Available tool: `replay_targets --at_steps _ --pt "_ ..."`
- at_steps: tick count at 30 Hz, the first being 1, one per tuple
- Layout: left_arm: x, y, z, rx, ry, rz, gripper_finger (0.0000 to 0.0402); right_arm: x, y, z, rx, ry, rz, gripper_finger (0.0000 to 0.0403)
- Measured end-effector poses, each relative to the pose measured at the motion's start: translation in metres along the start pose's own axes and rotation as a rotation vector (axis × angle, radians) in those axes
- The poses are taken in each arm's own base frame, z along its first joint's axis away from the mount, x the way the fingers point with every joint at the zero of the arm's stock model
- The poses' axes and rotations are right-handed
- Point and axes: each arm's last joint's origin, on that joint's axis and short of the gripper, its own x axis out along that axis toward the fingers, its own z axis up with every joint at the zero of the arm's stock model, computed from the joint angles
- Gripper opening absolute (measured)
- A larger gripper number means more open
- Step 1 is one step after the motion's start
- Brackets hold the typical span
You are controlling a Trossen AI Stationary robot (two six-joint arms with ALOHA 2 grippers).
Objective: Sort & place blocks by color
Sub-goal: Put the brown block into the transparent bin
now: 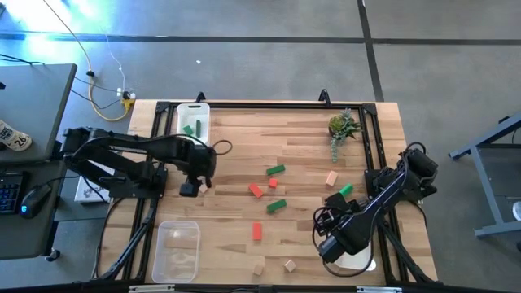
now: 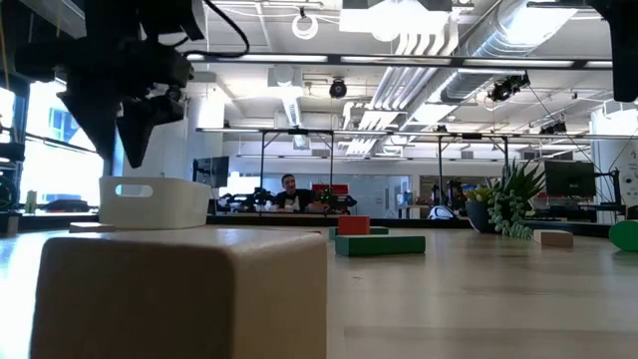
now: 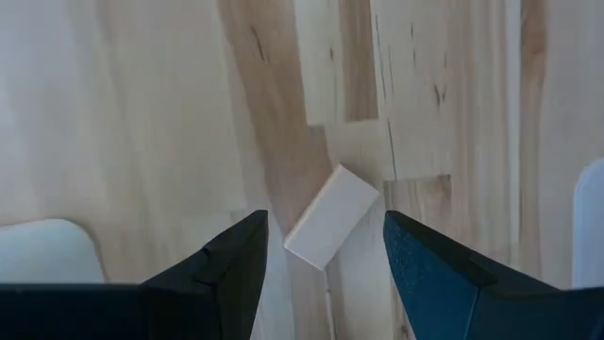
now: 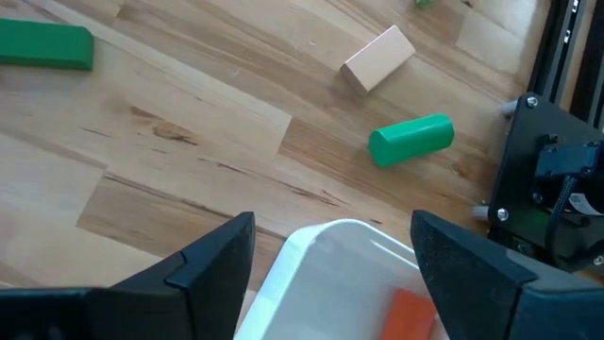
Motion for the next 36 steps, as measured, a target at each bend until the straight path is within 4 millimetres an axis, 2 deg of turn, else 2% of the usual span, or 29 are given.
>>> replay_targets --at_steps 8,14,31,36 --pt "0.034 -0.010 0.011 0.083 0.167 -0.031 0.0200 0.000 0.000 0.000 0.000 0.000 0.000 0.0270" --pt "0.053 -0.017 0.015 0.146 0.265 0.010 0.0200 0.000 0.000 0.000 -0.001 0.000 0.000 0.0270" --pt "0.089 -0.022 0.020 0.197 0.402 0.063 0.0200 0.000 0.000 0.000 0.000 -0.004 0.001 0.0270" --pt "0.093 -0.022 0.021 0.176 0.421 0.071 0.0190 0.000 0.000 0.000 0.000 -0.004 0.002 0.0270"
